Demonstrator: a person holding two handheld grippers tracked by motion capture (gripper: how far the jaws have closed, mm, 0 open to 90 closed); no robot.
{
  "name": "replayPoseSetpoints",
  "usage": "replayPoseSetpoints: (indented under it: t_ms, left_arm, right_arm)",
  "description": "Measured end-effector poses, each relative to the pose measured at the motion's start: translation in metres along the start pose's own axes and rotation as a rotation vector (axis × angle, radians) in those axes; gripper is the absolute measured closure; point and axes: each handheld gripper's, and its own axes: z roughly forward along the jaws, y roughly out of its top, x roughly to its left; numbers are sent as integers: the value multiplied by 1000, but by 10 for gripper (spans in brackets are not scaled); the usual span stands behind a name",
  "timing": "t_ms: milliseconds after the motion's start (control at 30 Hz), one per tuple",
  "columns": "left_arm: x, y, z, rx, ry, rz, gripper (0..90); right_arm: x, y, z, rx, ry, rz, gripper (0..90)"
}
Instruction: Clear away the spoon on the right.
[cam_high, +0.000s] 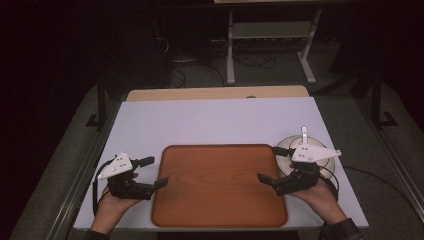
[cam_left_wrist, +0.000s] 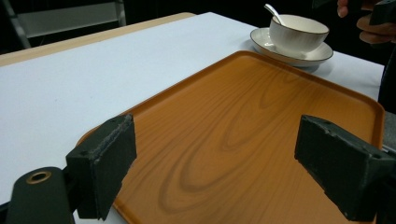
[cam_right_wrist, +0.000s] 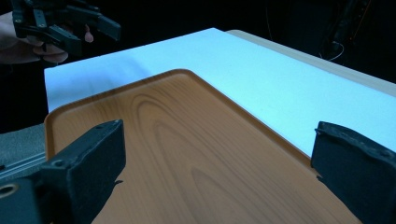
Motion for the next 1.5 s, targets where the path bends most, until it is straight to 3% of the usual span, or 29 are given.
replayPoseSetpoints:
  t_ms: [500,1100,1500]
  left_arm:
    - [1,-3,2,11,-6,-7,123]
    - [1,-5,2,15,-4,-14,123]
    - [1,-5,3,24,-4,-11,123]
  right_arm:
    - [-9,6,-3,37,-8,-5,120]
    - [-28,16,-7,55,-45,-8,124]
    - [-46,18,-8,72,-87,15,130]
